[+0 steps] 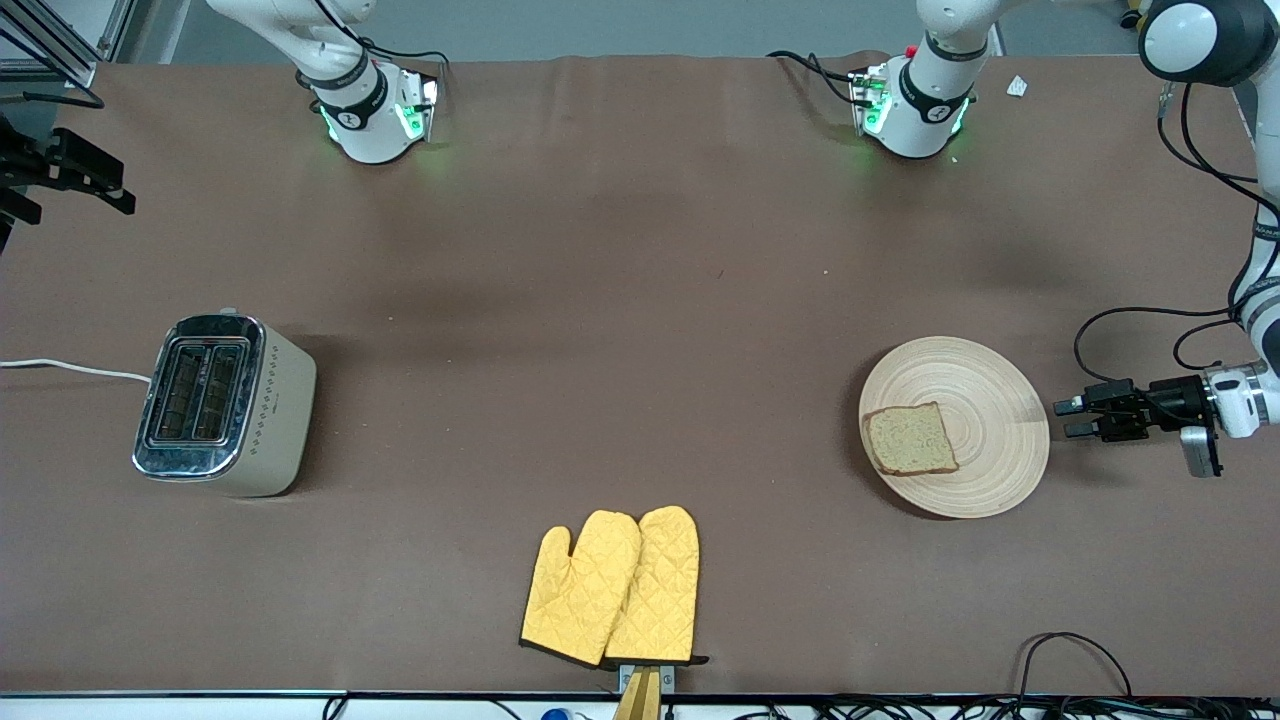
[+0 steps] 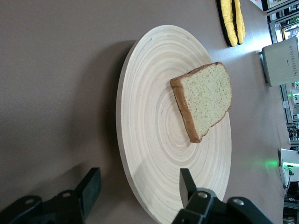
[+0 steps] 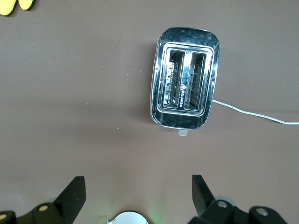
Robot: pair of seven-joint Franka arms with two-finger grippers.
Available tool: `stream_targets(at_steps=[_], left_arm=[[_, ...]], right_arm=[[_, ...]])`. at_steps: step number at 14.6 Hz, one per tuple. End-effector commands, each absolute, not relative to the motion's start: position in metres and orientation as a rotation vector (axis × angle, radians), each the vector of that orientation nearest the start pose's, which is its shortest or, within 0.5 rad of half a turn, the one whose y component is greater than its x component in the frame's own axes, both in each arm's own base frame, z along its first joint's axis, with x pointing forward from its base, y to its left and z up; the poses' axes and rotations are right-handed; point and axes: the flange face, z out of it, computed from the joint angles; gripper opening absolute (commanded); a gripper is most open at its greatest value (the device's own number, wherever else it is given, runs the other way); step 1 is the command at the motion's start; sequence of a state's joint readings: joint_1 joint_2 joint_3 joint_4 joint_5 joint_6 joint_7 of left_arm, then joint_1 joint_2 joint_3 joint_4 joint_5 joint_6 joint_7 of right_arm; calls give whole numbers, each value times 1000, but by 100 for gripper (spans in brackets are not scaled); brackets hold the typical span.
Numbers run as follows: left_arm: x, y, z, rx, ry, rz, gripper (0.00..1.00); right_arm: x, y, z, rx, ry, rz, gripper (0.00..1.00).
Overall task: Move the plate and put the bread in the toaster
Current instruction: 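Close the left gripper on the wooden plate rim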
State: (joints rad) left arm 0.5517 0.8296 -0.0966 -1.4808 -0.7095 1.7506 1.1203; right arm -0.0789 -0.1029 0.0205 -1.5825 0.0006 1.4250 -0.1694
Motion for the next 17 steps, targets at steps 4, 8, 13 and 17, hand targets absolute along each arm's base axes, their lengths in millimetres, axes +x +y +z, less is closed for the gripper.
stream_targets(at_steps=[4, 8, 13, 17], left_arm=[[620, 239, 156, 2185, -375, 173, 65], [621, 233, 151, 2181, -376, 161, 50], [620, 233, 145, 2171, -345, 155, 32], [619, 229, 135, 2134, -295, 168, 19]], right_arm=[[504, -27, 663, -3118, -184, 77, 100], [505, -28, 661, -3117, -182, 81, 100], [504, -26, 662, -3118, -187, 79, 100], [504, -27, 662, -3118, -184, 79, 100]])
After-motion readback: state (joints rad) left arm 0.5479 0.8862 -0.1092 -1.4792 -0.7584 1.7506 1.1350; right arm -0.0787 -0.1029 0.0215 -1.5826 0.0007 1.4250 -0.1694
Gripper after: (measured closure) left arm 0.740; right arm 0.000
